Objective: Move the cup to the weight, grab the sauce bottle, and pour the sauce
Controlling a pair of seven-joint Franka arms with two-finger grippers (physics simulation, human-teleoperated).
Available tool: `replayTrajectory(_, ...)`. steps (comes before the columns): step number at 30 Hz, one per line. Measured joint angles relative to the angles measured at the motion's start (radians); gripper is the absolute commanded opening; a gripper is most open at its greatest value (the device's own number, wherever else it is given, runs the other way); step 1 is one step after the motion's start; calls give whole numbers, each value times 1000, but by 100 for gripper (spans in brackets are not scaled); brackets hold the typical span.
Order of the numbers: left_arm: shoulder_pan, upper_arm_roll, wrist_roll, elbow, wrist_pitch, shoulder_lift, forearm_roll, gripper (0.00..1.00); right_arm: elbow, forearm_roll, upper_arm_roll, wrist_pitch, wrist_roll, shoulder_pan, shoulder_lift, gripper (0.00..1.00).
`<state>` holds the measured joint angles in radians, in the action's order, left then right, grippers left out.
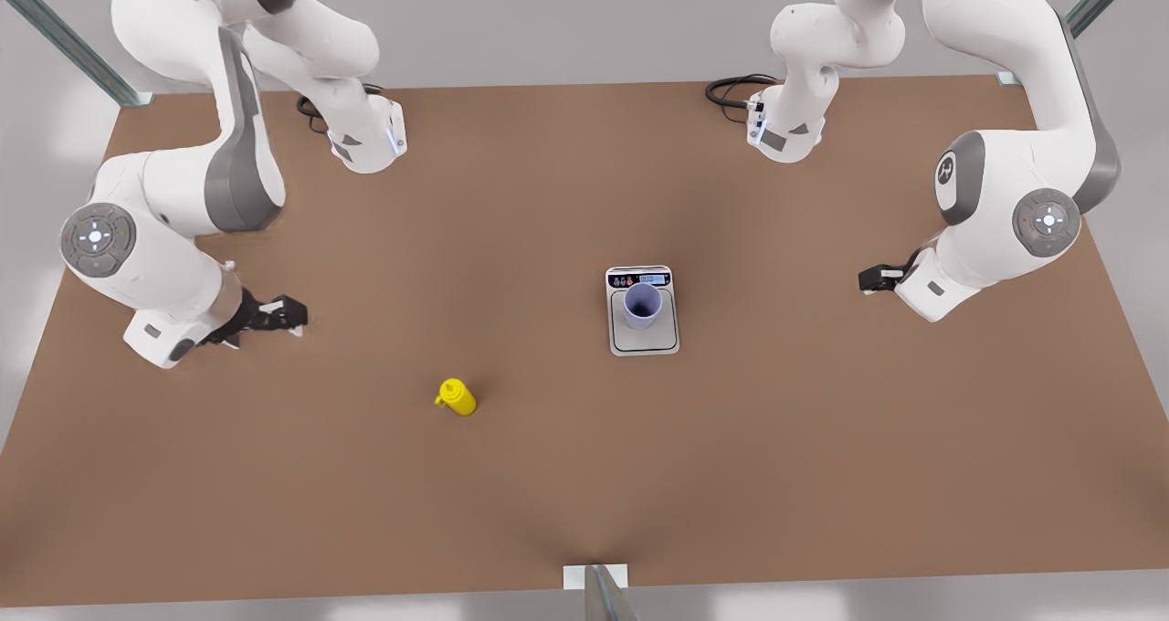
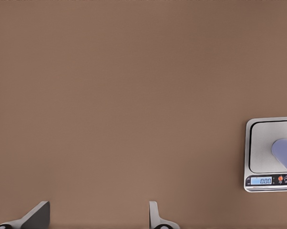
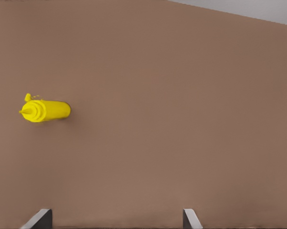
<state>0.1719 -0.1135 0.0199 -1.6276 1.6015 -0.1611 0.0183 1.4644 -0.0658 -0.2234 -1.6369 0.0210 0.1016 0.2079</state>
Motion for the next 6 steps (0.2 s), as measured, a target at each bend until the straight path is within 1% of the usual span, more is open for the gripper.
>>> replayTrajectory(2, 0, 0, 0, 0, -1, 0, 0, 100, -7, 5, -1, 8, -41, 5, -6, 100)
replayTrajectory(4, 0, 0, 0, 0, 0, 0, 0, 100, -49, -1, 3, 9, -39, 4, 11, 100)
replayTrajectory(6, 0, 0, 0, 0, 0, 0, 0, 100, -50, -3, 3, 8, -44, 2, 35, 100)
